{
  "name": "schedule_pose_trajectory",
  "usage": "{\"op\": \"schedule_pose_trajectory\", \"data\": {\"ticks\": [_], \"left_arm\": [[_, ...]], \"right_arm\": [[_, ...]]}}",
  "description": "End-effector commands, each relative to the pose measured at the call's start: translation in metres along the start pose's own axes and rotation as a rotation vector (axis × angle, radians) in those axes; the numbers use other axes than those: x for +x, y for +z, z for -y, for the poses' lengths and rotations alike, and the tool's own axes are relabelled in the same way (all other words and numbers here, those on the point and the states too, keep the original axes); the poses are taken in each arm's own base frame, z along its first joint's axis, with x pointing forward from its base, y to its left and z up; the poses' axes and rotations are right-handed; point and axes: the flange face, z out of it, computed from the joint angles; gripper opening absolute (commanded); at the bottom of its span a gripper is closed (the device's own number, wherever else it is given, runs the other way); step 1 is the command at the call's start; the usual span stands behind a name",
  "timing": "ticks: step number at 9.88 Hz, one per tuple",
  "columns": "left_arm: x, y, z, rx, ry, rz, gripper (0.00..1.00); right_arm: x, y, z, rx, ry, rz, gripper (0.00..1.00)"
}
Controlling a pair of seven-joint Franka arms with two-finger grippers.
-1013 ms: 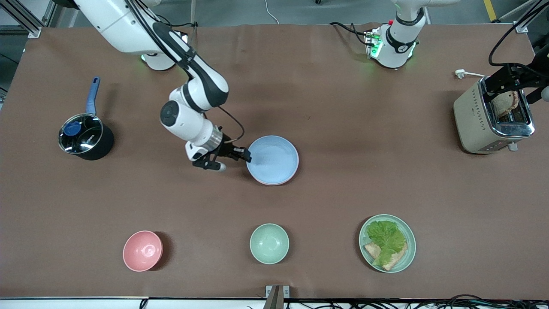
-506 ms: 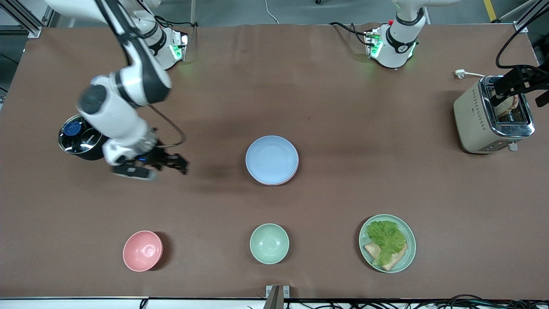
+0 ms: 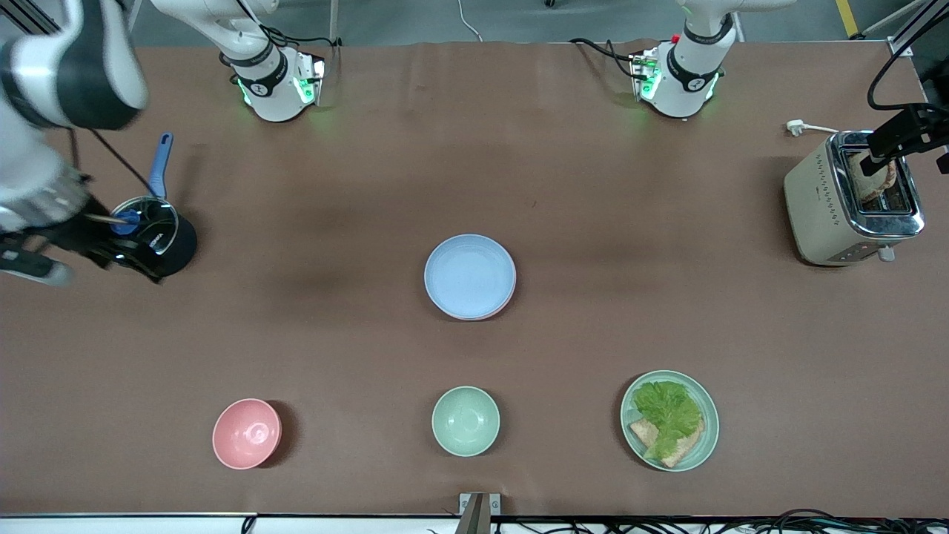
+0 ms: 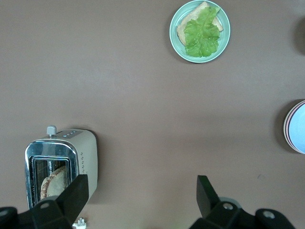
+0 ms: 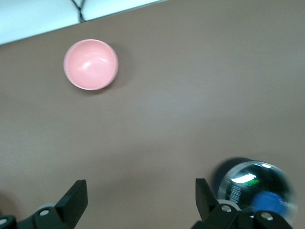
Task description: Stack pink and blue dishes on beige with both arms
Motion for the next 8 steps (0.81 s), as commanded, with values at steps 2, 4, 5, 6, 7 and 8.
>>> {"op": "schedule_pose_trajectory", "data": {"ticks": [2, 4, 5, 6, 7, 8], "left_arm": [[-0.003, 0.017, -0.006, -0.020, -0.023, 0.051, 1.00], [-0.005, 0.019, -0.007, -0.052, -0.025, 0.059, 1.00], [-0.006, 0.019, -0.007, -0.052, -0.025, 0.061, 1.00], [-0.006, 0.019, -0.008, -0.050, -0.019, 0.061, 1.00], [-0.006, 0.020, -0.008, -0.045, -0.011, 0.061, 1.00], [-0.005, 0.020, -0.007, -0.033, -0.009, 0.057, 1.00]], "right_arm": [[0.002, -0.077, -0.055, 0.005, -0.002, 0.072, 1.00], [-0.005, -0.119, -0.067, 0.023, 0.017, 0.115, 1.00], [-0.005, -0.114, -0.068, 0.040, 0.005, 0.134, 1.00], [-0.003, -0.114, -0.067, 0.047, 0.003, 0.122, 1.00], [-0.002, -0.111, -0.067, 0.048, 0.000, 0.119, 1.00], [-0.003, -0.111, -0.064, 0.048, -0.008, 0.120, 1.00]]}}
